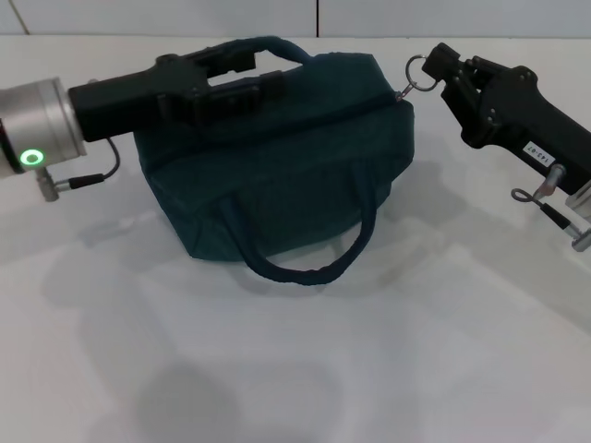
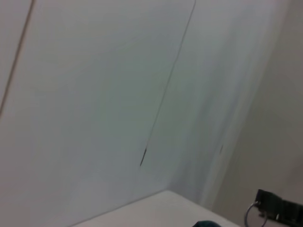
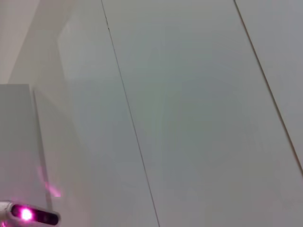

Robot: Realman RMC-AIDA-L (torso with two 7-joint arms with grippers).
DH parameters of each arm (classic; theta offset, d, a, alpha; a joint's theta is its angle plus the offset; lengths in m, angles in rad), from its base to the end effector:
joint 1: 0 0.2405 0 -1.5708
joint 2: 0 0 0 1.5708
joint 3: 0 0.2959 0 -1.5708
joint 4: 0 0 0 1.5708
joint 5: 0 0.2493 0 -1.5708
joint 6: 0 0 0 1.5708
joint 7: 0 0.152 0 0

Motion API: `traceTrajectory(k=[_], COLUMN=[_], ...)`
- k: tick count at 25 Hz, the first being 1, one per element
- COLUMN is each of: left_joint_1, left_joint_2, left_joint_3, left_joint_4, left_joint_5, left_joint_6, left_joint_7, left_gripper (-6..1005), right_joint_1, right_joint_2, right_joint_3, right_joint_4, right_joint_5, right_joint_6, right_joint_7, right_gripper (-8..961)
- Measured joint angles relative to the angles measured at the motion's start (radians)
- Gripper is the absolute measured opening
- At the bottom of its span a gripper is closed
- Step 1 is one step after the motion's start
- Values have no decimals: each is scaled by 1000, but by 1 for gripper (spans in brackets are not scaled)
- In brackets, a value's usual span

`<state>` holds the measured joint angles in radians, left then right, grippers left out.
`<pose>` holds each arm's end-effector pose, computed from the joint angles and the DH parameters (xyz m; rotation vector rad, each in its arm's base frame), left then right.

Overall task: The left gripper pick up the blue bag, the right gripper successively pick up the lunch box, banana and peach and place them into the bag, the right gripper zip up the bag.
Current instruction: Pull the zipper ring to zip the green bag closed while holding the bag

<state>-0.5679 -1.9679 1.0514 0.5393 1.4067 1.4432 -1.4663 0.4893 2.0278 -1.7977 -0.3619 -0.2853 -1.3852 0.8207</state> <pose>-0.2691 0.4231 -0.0045 -2.5773 -0.6976 -1.0508 0.2614 0.3849 -0.0658 -2.1860 0.4551 1.3540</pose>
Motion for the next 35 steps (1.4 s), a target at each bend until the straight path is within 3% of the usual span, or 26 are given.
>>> traceTrajectory(k=[8, 15, 25, 35], left_joint_1=[-7, 1, 2, 5], left_joint_2=[-23, -58, -70, -74], left_joint_3=[1, 1, 0, -1], left_joint_4=[76, 170, 179, 173], left_joint_5=[87, 183, 201, 204], left_joint_6=[-66, -71, -71, -72], left_joint_7=[-56, -67, -26, 13], left_gripper=[752, 722, 518, 167], right_joint_1=[-1, -1, -6, -20], right_joint_2=[0, 0, 0, 0], right_joint_3=[-3, -8, -11, -43], right_joint_4=[0, 1, 2, 15], right_joint_5=[0, 0, 1, 57], right_joint_6=[1, 2, 2, -1], right_joint_7=[8, 8, 10, 11], right_gripper=[19, 20, 20, 20])
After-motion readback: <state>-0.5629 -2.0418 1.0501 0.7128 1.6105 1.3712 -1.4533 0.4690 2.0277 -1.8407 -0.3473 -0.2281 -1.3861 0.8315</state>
